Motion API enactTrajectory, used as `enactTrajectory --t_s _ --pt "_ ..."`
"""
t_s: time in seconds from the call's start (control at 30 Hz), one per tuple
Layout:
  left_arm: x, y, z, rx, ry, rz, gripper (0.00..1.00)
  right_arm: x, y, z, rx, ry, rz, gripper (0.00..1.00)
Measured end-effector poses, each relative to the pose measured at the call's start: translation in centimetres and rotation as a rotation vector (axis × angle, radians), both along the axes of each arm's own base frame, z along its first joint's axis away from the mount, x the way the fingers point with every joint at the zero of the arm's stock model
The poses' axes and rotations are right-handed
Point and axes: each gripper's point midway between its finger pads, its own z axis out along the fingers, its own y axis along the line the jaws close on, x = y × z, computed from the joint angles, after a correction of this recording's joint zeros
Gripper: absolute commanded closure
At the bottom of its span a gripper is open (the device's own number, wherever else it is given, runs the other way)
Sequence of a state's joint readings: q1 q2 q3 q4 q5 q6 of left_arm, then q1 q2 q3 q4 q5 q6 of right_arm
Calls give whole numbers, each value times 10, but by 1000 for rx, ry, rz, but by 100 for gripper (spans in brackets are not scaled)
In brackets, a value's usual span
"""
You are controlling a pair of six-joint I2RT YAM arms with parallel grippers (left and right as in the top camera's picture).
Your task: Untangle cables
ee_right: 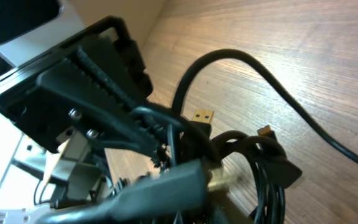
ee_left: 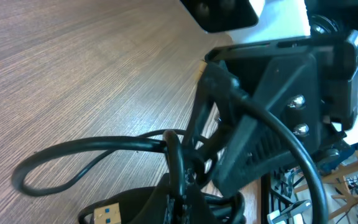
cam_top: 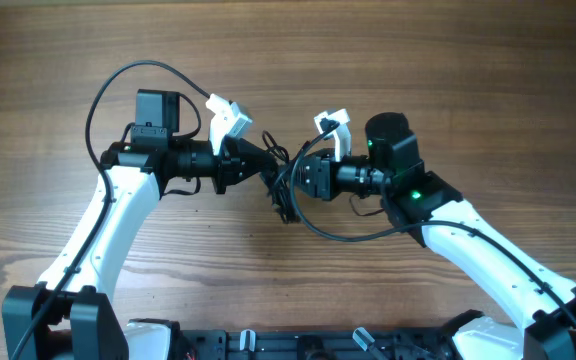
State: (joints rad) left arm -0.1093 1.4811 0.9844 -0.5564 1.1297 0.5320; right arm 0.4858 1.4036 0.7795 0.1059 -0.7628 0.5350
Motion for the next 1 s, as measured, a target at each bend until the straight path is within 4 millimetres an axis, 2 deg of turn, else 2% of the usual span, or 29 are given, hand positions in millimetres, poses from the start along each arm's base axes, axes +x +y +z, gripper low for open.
enactTrajectory --t_s 0.13,0.47,0.77,1.0 --pt "0 0 0 -1 1 -1 96 19 -26 1 6 -8 -53 66" --pt "-5 -3 8 -51 15 -26 96 12 -23 -9 -35 -4 -35 67" --pt "-14 -8 21 -132 25 -74 96 12 -22 -8 -36 -33 -20 70" --pt "-12 -8 19 -121 21 -68 96 -10 -14 2 40 17 102 70"
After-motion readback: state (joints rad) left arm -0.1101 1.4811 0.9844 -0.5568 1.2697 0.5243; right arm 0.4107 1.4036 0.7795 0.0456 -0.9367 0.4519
